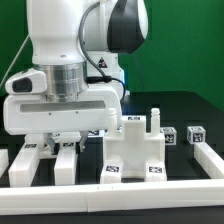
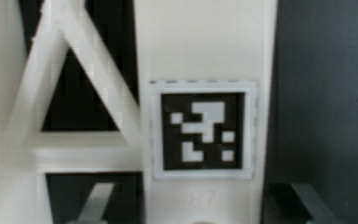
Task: Assemble chair
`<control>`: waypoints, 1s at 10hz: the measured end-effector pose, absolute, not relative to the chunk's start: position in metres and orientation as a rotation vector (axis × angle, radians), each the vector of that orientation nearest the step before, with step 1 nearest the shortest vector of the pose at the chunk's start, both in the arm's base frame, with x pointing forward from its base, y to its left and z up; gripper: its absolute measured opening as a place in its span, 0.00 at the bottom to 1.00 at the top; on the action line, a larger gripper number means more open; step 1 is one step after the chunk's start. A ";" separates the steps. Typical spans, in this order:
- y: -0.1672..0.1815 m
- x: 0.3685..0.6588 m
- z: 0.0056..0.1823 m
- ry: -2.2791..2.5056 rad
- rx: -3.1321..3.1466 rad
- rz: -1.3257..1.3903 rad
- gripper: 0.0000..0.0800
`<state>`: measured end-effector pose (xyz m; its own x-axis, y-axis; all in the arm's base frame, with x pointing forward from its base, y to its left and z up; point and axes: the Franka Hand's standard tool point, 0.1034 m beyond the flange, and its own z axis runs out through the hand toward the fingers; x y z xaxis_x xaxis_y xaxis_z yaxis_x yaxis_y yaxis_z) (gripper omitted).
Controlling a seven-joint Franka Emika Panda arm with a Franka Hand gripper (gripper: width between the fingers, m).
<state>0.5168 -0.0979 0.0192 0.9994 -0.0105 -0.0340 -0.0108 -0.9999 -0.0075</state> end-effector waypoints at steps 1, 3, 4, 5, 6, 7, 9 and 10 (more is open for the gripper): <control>-0.098 0.517 0.019 0.017 -3.133 0.053 0.35; -0.097 0.516 0.021 0.044 -3.131 0.066 0.35; -0.094 0.516 0.036 0.108 -3.120 0.096 0.35; -0.092 0.519 0.058 0.132 -3.106 0.100 0.35; -0.090 0.523 0.081 0.145 -3.089 0.089 0.36; -0.084 0.524 0.098 0.162 -3.077 0.066 0.36; -0.059 0.528 0.128 0.211 -3.061 0.059 0.36; -0.062 0.528 0.124 0.191 -3.063 0.058 0.36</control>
Offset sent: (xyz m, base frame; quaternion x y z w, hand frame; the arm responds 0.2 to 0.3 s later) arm -0.0094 -0.0214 0.0534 -0.0735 -0.0657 0.0600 0.9933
